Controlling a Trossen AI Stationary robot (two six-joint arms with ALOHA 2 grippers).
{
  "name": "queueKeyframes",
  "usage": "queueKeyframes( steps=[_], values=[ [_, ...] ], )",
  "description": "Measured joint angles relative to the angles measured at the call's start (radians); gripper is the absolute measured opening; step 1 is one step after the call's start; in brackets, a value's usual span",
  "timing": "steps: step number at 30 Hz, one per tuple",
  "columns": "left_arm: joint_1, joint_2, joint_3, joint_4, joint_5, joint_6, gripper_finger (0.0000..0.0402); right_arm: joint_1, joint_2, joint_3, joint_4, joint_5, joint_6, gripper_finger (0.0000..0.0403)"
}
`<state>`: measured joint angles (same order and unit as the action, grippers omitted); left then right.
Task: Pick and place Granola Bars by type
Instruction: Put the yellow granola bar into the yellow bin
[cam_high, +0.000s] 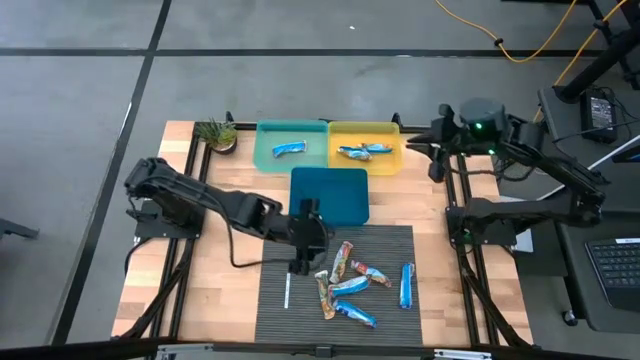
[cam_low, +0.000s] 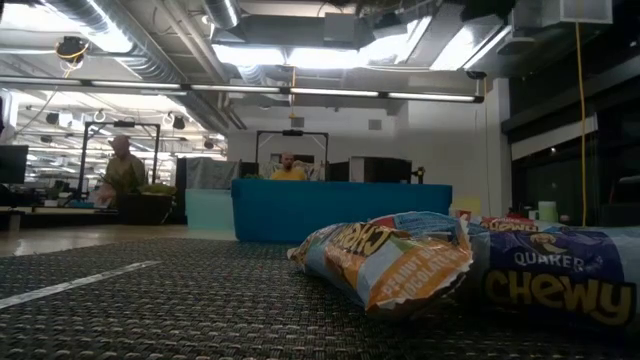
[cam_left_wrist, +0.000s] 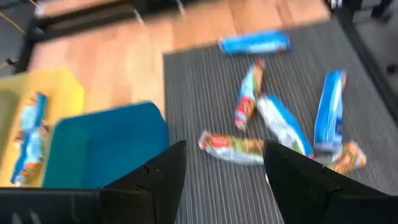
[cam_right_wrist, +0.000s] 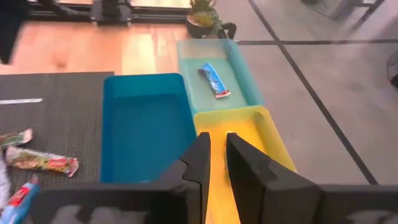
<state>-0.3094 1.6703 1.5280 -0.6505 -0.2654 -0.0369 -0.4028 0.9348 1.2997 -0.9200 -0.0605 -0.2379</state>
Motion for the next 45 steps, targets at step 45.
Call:
queueKeyframes(
  steps=[45],
  values=[
    [-0.004,0.398,0.002,0.043,0.295,0.267,0.0281,0.167,-0.090,-0.093,0.057,-0.010,0.027,0.0056]
  ],
)
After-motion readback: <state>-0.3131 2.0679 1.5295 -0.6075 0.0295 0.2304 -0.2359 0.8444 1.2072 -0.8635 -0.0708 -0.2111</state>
